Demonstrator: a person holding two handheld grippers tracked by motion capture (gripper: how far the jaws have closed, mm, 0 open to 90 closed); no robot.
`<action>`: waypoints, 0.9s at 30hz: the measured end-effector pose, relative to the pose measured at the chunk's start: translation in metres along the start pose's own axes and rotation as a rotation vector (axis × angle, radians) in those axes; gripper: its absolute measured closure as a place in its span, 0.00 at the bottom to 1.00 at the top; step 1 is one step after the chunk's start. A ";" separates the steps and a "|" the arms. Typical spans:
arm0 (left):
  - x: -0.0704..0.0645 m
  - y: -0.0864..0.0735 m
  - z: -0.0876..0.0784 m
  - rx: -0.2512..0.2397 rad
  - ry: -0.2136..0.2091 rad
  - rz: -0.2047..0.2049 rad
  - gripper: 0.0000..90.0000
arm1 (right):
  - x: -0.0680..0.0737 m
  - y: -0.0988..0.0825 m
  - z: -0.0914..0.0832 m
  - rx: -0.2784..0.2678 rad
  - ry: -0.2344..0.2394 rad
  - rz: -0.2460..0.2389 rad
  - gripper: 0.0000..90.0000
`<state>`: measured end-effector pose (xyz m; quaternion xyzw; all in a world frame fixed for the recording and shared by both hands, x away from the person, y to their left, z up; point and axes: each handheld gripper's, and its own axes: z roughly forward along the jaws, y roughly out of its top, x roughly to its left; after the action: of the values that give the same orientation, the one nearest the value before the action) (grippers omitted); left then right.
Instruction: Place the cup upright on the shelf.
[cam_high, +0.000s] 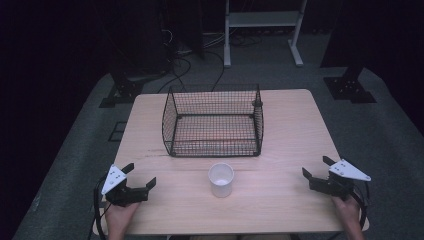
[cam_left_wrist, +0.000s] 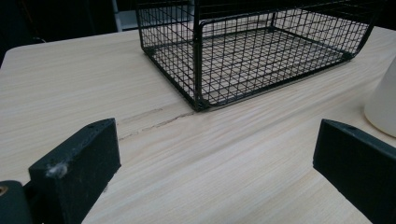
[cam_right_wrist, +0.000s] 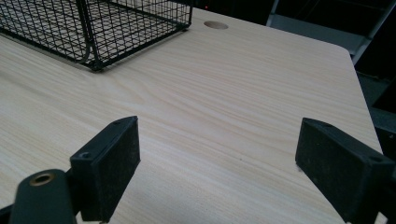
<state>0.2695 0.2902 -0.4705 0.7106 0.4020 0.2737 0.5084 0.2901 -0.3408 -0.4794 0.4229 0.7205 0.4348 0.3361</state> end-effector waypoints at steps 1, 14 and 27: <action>0.000 0.000 0.000 0.001 0.001 0.003 0.00 | 0.000 0.000 0.000 -0.001 0.000 -0.001 0.15; -0.008 0.010 0.004 -0.012 -0.026 0.035 0.00 | 0.000 0.000 0.000 0.005 0.000 0.002 0.15; -0.025 0.032 0.006 -0.009 -0.087 0.110 0.00 | -0.001 0.000 0.001 0.006 -0.006 0.001 0.15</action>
<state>0.2704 0.2613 -0.4414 0.7406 0.3386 0.2722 0.5127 0.2912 -0.3410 -0.4794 0.4255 0.7205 0.4316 0.3369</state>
